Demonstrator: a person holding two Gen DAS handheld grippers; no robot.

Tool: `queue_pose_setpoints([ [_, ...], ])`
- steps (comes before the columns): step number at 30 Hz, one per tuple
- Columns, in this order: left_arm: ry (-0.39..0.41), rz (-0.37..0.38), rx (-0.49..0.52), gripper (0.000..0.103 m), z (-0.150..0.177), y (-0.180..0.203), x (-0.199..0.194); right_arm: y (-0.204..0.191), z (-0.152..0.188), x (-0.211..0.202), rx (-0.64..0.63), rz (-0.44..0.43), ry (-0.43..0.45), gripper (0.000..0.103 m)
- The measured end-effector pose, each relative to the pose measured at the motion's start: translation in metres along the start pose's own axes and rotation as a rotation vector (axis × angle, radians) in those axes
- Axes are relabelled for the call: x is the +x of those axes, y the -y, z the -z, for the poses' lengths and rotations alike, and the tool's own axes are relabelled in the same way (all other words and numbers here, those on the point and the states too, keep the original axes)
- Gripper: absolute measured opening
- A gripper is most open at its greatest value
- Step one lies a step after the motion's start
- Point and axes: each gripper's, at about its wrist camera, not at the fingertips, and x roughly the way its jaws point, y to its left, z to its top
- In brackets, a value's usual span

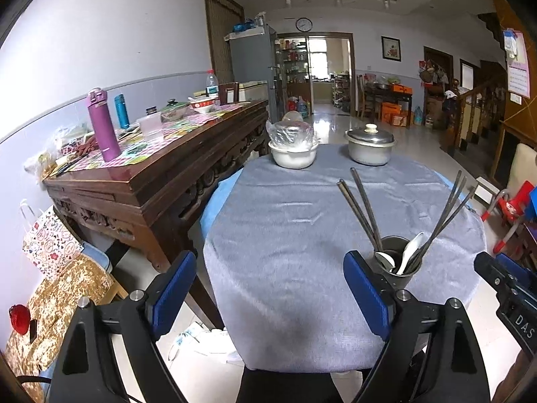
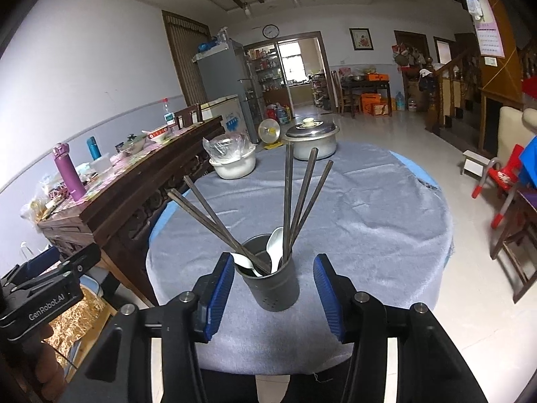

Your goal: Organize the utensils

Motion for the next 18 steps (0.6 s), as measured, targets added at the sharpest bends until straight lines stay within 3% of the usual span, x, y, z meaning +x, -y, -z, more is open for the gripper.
queue_pose_setpoints([
  [18, -0.027, -0.011, -0.008, 0.09, 0.006, -0.006, 0.005, -0.011, 0.004, 0.006, 0.014, 0.006, -0.027, 0.054],
])
